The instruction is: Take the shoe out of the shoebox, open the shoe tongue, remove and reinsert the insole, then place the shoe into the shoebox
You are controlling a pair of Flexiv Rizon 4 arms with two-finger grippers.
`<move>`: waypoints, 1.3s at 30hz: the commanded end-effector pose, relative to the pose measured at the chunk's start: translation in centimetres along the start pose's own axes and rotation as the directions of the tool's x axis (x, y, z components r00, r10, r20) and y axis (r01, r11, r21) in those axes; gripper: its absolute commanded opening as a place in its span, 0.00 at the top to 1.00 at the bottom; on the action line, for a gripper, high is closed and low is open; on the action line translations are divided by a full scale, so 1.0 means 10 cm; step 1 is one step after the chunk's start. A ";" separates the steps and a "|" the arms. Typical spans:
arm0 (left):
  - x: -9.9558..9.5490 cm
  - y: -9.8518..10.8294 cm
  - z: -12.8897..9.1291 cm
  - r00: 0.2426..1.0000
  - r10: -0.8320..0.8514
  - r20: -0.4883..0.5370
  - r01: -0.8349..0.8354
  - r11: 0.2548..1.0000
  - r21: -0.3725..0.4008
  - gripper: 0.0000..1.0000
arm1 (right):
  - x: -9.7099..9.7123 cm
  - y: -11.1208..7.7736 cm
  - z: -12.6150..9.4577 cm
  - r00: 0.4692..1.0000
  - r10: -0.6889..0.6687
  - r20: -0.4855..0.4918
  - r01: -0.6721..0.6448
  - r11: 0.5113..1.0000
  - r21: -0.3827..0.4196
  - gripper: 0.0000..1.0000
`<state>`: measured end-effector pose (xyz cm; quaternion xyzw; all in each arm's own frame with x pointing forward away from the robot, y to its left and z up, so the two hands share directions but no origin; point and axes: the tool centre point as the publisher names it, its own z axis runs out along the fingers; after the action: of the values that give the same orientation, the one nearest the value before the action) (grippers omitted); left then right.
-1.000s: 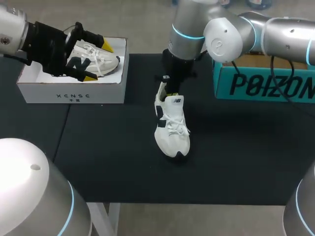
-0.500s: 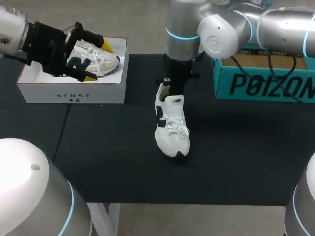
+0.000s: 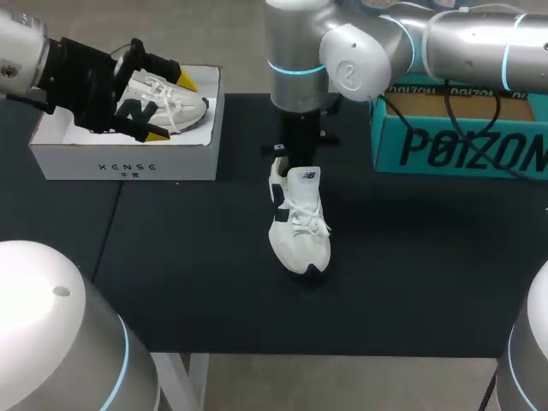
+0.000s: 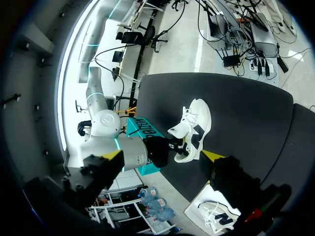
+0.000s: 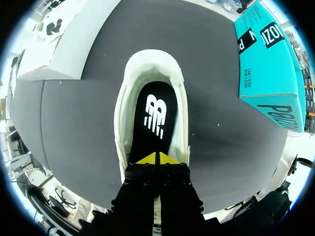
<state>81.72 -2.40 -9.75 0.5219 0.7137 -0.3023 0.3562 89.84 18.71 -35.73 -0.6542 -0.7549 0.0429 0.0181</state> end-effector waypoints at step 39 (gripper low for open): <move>0.00 0.00 0.00 1.000 0.001 -0.002 -0.001 1.000 -0.002 0.00 | 0.14 -0.10 -0.08 0.993 0.111 -0.033 -0.109 0.993 0.053 0.00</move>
<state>81.72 -2.40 -9.75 0.5219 0.7137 -0.3023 0.3562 89.14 20.10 -35.45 -0.6927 -0.7173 0.0543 0.0523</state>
